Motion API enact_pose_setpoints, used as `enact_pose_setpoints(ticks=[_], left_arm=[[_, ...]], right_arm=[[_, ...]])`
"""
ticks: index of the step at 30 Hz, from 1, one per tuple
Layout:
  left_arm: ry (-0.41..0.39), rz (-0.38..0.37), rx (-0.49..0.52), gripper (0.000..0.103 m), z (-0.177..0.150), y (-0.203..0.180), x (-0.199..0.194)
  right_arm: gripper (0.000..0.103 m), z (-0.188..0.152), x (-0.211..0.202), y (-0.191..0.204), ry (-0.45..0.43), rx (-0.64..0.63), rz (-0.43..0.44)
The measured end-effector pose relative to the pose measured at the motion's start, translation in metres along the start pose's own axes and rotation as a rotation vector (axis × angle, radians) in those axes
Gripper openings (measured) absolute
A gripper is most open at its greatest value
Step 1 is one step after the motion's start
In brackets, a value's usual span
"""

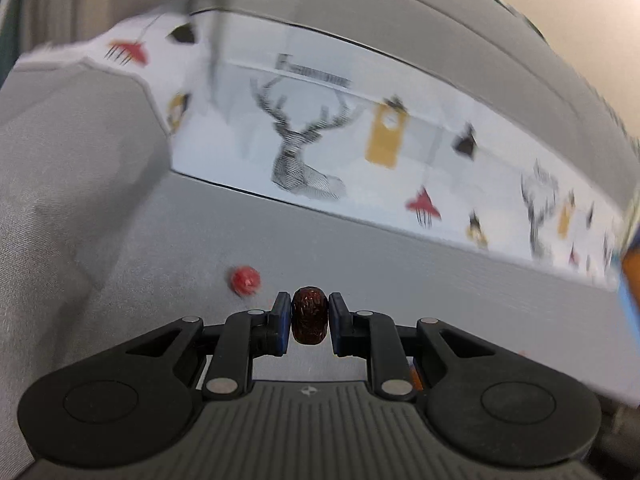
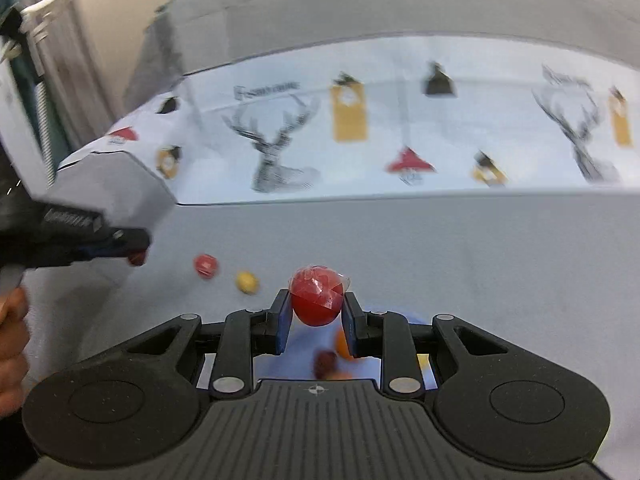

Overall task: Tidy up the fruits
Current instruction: 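Grasp a red date with the left tool while the right tool grasps the red wrapped fruit, then carry the date with the left tool while the right tool carries the red fruit over the plate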

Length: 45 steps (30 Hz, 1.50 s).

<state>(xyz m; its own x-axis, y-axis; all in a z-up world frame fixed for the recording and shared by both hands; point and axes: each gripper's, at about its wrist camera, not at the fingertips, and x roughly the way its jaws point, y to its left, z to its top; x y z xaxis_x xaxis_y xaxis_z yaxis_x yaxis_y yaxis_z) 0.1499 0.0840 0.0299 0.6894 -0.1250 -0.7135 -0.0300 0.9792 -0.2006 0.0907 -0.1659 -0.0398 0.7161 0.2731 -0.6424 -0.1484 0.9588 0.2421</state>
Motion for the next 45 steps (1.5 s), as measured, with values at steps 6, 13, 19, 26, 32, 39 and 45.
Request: enact_pose_setpoints(ticks=[6,13,19,26,32,39,45], left_arm=[[0.045,0.002,0.143,0.022,-0.041,-0.019,0.015],[0.086,-0.002,0.181,0.022,-0.044,-0.027,0.045],[0.128,-0.109,0.087,0.022,-0.041,-0.027,0.062],[0.119,-0.176,0.092,0.022,-0.042,-0.037,0.064],[0.101,-0.199,0.161,0.022,-0.046,-0.052,0.063],[0.114,-0.234,0.181,0.022,-0.050,-0.056,0.065],[0.165,-0.327,0.239,0.022,-0.059,-0.070,0.066]], right_arm=[[0.028,-0.022,0.003,-0.028,0.029,0.050,-0.059],[0.028,-0.022,0.005,-0.050,0.030,0.049,-0.111],[0.028,-0.023,0.007,-0.050,0.033,0.021,-0.114],[0.028,-0.023,0.012,-0.050,0.039,0.011,-0.121],[0.028,-0.023,0.015,-0.045,0.046,-0.004,-0.117],[0.028,-0.022,0.016,-0.047,0.043,-0.006,-0.132],[0.028,-0.024,0.016,-0.047,0.050,-0.011,-0.143]])
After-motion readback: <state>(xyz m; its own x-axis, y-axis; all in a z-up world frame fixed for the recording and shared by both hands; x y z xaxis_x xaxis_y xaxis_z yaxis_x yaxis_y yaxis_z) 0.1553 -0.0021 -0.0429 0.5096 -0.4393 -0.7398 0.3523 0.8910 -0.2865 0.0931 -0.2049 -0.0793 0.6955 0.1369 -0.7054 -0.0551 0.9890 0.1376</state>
